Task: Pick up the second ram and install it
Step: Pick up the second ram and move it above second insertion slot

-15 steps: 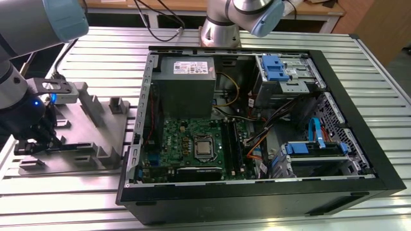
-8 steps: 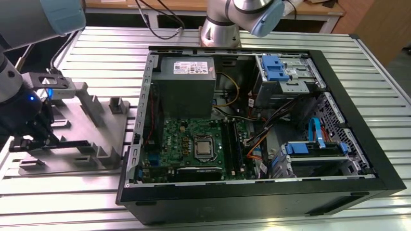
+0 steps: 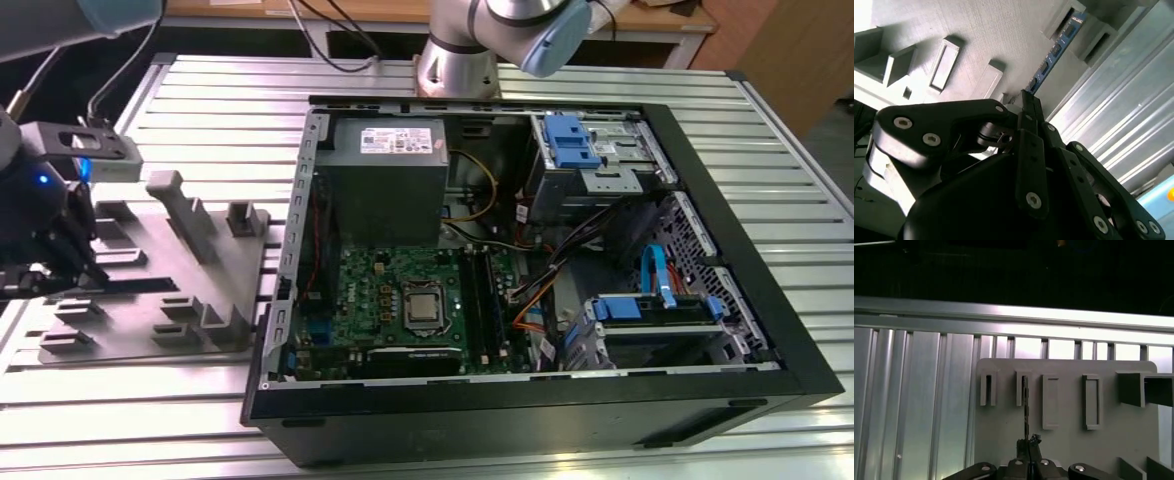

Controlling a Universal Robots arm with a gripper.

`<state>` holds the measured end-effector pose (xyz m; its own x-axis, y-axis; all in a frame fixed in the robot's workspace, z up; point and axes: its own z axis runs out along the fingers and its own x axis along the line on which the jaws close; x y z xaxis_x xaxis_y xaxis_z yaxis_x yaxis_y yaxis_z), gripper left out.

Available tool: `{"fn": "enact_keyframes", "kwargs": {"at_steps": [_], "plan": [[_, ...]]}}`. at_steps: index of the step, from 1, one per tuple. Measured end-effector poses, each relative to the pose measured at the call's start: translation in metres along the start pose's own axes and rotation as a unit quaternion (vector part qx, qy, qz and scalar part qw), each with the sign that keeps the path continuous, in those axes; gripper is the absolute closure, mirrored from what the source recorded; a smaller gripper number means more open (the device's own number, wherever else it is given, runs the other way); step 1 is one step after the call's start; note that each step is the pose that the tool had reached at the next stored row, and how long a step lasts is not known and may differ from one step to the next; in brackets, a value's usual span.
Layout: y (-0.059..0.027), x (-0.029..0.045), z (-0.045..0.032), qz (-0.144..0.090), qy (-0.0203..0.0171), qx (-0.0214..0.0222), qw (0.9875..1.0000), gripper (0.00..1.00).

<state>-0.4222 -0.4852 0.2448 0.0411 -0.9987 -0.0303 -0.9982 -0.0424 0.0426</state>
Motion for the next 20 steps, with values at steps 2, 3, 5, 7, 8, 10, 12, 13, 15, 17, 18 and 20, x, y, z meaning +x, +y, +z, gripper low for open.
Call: {"fn": "enact_keyframes", "kwargs": {"at_steps": [2, 3, 5, 7, 8, 10, 12, 13, 15, 17, 18, 20], "plan": [[0.0003, -0.0002, -0.007, 0.0, 0.0, 0.0001, 1.0, 0.89], [0.0004, -0.0003, -0.0107, 0.0, 0.0, 0.0002, 1.0, 0.89], [0.0008, -0.0005, -0.0189, 0.001, 0.0, 0.0002, 1.0, 0.89], [0.0011, -0.0008, -0.0275, 0.001, -0.0001, 0.0004, 1.0, 0.89], [0.0014, -0.0009, -0.032, 0.001, 0.0, 0.0004, 1.0, 0.89], [0.0017, -0.0012, -0.0413, 0.001, 0.0, 0.0005, 1.0, 0.89], [0.0021, -0.0015, -0.0503, 0.001, 0.0, 0.0005, 1.0, 0.89], [0.0023, -0.0017, -0.0547, 0.001, 0.0, 0.0005, 1.0, 0.89], [0.0027, -0.0019, -0.0638, 0.001, 0.0, 0.0005, 1.0, 0.89], [0.0031, -0.0022, -0.0728, 0.001, 0.0, 0.0008, 1.0, 0.89], [0.0033, -0.0023, -0.0776, 0.001, 0.0, 0.0008, 1.0, 0.89], [0.0037, -0.0026, -0.0865, 0.002, 0.0, 0.001, 1.0, 0.89]]}}
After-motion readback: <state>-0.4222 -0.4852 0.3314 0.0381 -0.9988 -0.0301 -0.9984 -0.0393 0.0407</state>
